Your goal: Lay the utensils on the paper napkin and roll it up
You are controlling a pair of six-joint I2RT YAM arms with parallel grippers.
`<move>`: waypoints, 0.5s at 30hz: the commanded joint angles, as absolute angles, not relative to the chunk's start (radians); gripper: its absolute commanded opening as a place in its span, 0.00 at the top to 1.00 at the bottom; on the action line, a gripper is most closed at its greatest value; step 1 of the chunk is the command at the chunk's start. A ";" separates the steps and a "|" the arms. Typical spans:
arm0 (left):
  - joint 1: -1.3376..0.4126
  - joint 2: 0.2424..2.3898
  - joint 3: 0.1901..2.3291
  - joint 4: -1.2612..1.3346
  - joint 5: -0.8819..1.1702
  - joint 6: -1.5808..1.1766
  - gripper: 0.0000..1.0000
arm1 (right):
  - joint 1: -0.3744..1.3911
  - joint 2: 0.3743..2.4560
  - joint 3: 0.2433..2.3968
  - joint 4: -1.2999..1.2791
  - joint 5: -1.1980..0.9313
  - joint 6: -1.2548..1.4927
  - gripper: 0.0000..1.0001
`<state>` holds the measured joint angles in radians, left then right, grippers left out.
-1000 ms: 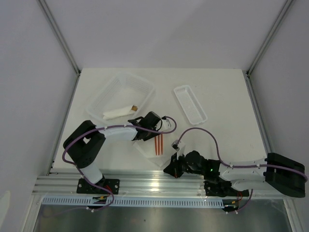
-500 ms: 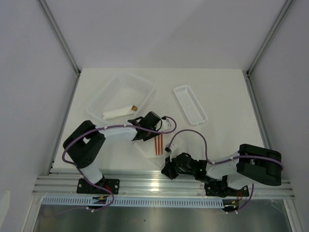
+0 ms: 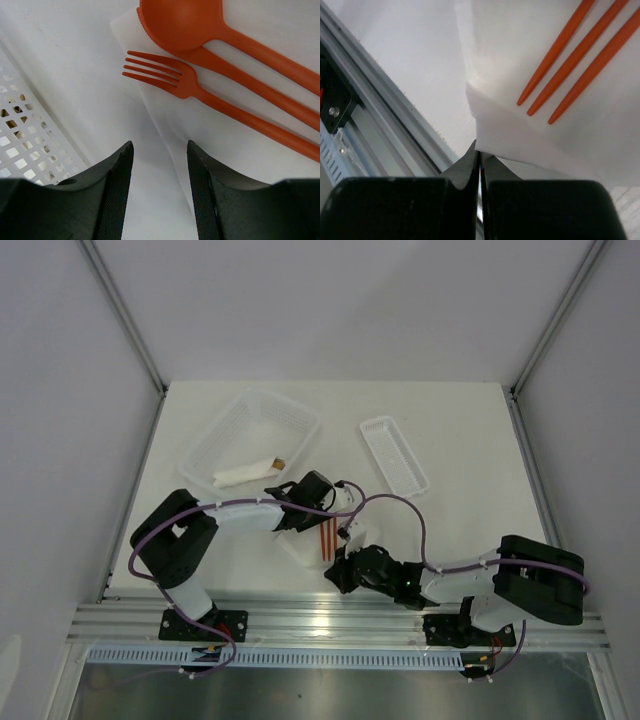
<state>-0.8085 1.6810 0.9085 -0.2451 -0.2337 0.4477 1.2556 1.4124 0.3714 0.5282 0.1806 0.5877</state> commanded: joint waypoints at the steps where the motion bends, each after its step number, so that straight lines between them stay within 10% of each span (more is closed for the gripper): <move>1: -0.811 1.652 0.899 -0.253 -0.229 0.460 0.49 | 1.220 1.411 0.414 0.511 0.235 0.565 1.00; 15: -0.811 1.657 0.897 -0.242 -0.229 0.466 0.49 | 1.132 1.502 0.449 0.578 0.178 0.595 1.00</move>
<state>-0.8089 1.6810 0.9085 -0.2451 -0.2337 0.4541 1.1439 1.4860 0.4095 0.5117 0.1753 0.5835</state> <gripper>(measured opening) 0.513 0.002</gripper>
